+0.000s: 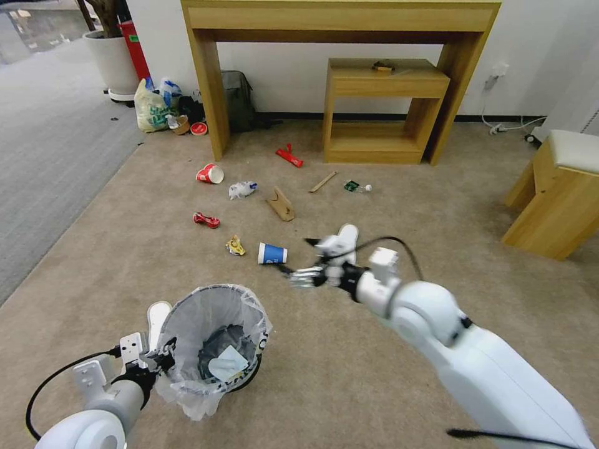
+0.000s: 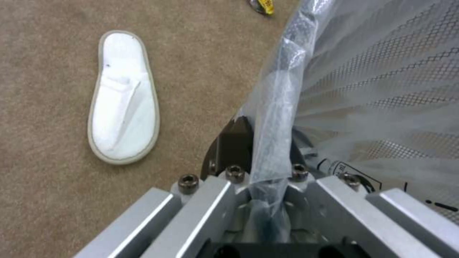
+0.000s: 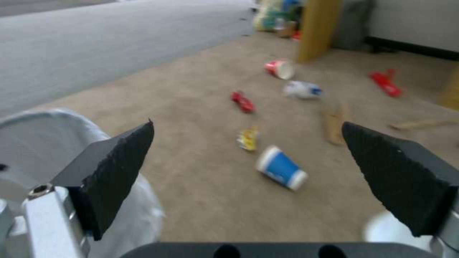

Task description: Pick up the trash bin and place the garbage on the floor into it.

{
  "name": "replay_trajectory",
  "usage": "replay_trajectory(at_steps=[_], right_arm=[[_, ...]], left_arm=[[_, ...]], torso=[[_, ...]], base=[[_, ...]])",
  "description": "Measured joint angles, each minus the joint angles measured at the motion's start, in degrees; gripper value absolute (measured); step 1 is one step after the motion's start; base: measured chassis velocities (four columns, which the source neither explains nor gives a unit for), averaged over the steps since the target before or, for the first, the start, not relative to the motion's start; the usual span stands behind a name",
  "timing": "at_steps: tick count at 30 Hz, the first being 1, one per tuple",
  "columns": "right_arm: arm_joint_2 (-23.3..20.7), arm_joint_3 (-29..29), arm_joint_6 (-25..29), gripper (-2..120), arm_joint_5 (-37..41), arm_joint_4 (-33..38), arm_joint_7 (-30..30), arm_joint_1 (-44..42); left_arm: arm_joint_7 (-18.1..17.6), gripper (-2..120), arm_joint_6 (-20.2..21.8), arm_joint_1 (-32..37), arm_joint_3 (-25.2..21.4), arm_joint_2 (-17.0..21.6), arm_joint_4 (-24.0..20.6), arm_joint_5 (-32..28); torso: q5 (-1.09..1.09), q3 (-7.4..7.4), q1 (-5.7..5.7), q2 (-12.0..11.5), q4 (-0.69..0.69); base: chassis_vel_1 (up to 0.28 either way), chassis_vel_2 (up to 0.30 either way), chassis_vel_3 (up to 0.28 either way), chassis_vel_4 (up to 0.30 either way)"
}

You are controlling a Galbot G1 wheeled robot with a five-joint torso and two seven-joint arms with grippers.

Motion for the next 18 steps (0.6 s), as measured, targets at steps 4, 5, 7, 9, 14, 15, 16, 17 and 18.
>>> replay_trajectory(at_steps=[4,5,7,9,14,15,16,17,18], right_arm=[[0.0,6.8,1.9,100,-2.5,2.7,0.5,-8.0],[0.0,6.8,1.9,100,-2.5,2.7,0.5,-8.0],[0.6,9.6,4.0,100,-4.7,3.8,2.0,-12.9],[1.2,10.9,5.3,100,-5.9,4.2,3.0,-15.6],[4.9,14.8,9.5,100,-12.6,5.3,5.2,-23.1],[6.5,15.8,11.3,100,-15.2,5.6,5.6,-25.5],[8.0,16.6,12.7,100,-17.2,5.8,6.0,-27.3],[8.0,16.6,12.7,100,-17.2,5.8,6.0,-27.3],[8.7,16.8,13.3,100,-17.9,5.9,6.2,-27.9]], left_arm=[[0.2,0,0.0,0.2,0.0,0.0,0.1,0.0],[0.2,0,0.0,0.2,0.0,0.0,0.1,0.0],[0.3,0,0.0,0.3,0.0,-0.2,0.1,0.1],[0.3,0,0.0,0.3,-0.1,-0.2,0.1,0.1],[0.6,0,0.0,0.8,-0.3,-0.1,-0.1,0.1],[0.8,0,0.0,1.0,-0.5,0.1,-0.4,0.1],[0.9,0,0.0,1.1,-0.6,0.2,-0.5,0.0],[0.9,0,0.0,1.1,-0.6,0.2,-0.5,0.0],[1.0,0,0.0,1.2,-0.6,0.2,-0.5,0.0]], torso=[[-0.01,0.0,0.0,0.0,0.01],[-0.01,0.0,0.0,0.0,0.01],[-0.02,-0.01,0.0,0.0,0.01],[-0.01,0.0,0.0,0.0,0.0],[-0.02,-0.01,0.0,0.0,0.01],[-0.01,-0.01,-0.01,0.0,0.01],[-0.02,-0.01,0.0,0.0,0.01],[-0.02,-0.01,0.0,0.0,0.01],[-0.02,-0.01,-0.01,0.0,0.0]], base=[[0.0,0.0,0.0,0.0],[0.0,0.0,0.0,0.0],[0.0,0.0,0.0,0.0],[0.0,0.0,0.0,0.0],[0.0,0.0,0.0,0.0],[0.0,0.0,0.0,0.0],[0.0,0.0,0.0,0.0],[0.0,0.0,0.0,0.0],[0.0,0.0,0.0,0.0]])
